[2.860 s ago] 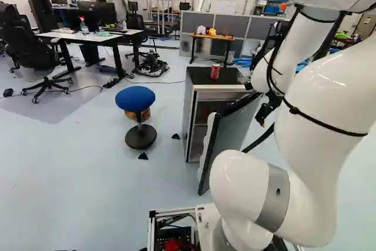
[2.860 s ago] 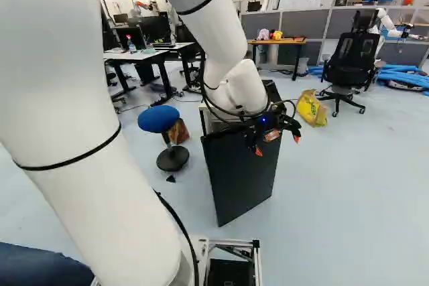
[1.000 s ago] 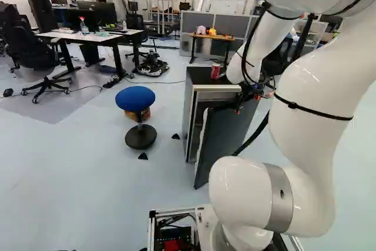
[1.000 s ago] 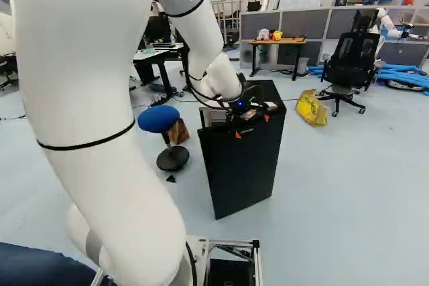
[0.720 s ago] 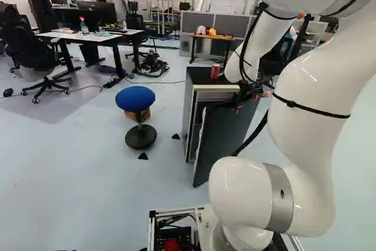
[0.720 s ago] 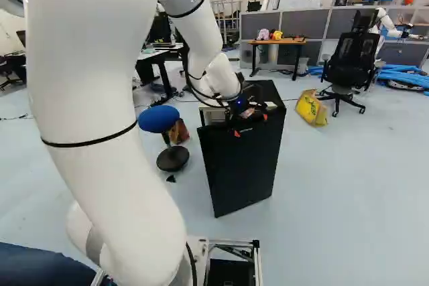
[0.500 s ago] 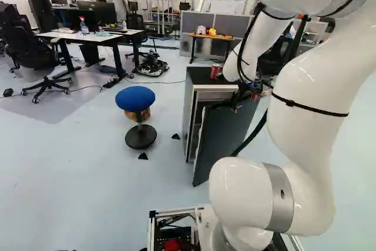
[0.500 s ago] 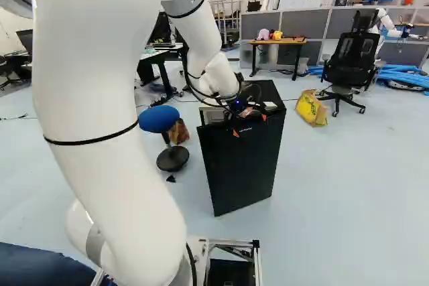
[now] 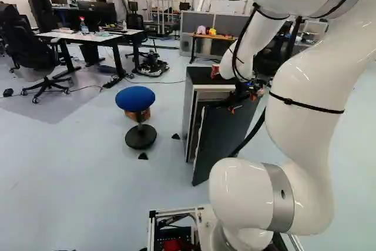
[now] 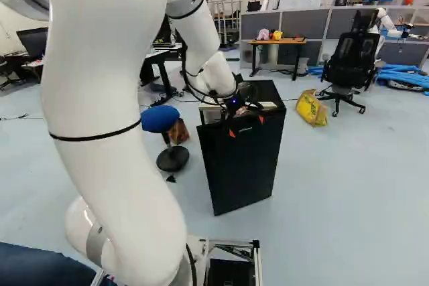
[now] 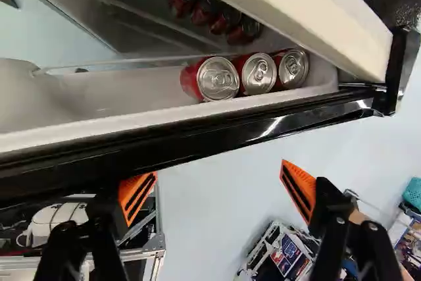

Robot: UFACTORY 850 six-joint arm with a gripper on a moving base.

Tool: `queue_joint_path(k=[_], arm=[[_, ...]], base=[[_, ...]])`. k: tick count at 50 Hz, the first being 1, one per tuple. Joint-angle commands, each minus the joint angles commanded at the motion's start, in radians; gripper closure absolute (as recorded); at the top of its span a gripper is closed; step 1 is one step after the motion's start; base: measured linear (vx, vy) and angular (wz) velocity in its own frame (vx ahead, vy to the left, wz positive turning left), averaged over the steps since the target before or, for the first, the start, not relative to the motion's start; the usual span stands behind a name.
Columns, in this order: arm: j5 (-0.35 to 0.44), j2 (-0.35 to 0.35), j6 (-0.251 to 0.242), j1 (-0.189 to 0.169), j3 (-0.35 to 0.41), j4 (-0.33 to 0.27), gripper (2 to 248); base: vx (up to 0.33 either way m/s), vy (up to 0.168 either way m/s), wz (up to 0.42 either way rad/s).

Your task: Grab a drink from the fridge

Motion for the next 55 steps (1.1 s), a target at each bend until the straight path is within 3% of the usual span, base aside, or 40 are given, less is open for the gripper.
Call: queue_joint_path(k=[34,55], arm=[[-0.101,-0.043,0.000,0.034,-0.054,0.138,3],[-0.103,-0.071,0.000,0.050,-0.091,0.223,3]], base=[[0.000,0.000,0.000],[0.000,0.000,0.000]])
